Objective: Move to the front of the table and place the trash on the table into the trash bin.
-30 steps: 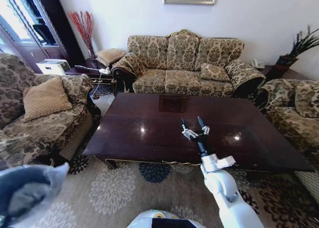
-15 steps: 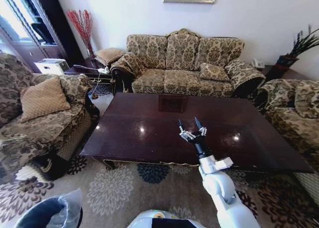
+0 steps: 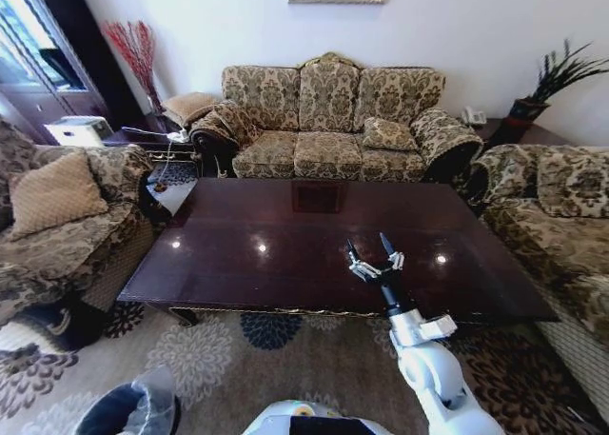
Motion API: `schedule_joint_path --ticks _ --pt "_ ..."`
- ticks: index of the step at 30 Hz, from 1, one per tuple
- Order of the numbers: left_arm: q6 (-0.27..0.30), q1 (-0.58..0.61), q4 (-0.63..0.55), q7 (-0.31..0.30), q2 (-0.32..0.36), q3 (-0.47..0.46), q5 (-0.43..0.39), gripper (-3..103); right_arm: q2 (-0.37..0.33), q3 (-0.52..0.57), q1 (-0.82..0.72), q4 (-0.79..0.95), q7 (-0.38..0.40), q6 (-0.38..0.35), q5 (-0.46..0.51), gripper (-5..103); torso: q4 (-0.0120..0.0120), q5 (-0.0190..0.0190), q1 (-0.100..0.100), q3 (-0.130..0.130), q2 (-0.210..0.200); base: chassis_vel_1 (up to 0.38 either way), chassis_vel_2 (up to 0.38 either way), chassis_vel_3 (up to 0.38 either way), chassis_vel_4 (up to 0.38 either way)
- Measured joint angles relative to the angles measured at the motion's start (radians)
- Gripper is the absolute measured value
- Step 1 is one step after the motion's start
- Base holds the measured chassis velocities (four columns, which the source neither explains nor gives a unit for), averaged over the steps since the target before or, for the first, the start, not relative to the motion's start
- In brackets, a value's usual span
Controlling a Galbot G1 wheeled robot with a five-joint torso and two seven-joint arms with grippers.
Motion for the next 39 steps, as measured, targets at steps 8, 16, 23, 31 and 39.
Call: schedule_joint_path --ticks 8,16,23,31,39 --pt "0.026 -0.082 0.201 0.121 0.063 0.000 0.033 0 0.002 0.079 -0.106 0.025 0.036 0.019 -0.033 100 -0.0002 0.0019 0.000 0.000 0.000 0.026 0.025 -0.012 -0.006" --pt "0.064 -0.086 0.247 0.204 0.056 0.008 0.098 0 0.009 0.086 -0.109 0.039 0.082 0.006 -0.063 100 0.0007 0.0009 0.000 0.000 0.000 0.000 0.000 0.000 0.000" --pt "0.127 -0.044 0.235 0.320 0.033 0.010 0.246 18 0.014 0.085 -0.112 0.027 0.095 0.004 -0.073 100 0.0003 0.0017 0.000 0.000 0.000 0.000 0.000 0.000 0.000" --pt "0.317 0.071 0.078 0.400 0.008 -0.021 0.234 45 0.015 0.118 -0.058 -0.013 0.100 -0.005 -0.019 100 0.0005 0.0009 0.000 0.000 0.000 0.000 0.000 0.000 0.000" --pt "0.308 0.197 -0.053 0.500 -0.009 -0.041 0.296 73 0.034 0.147 -0.021 -0.062 0.074 -0.005 0.049 100 0.0005 0.0014 0.000 0.000 0.000 0.000 0.000 0.000 0.000"
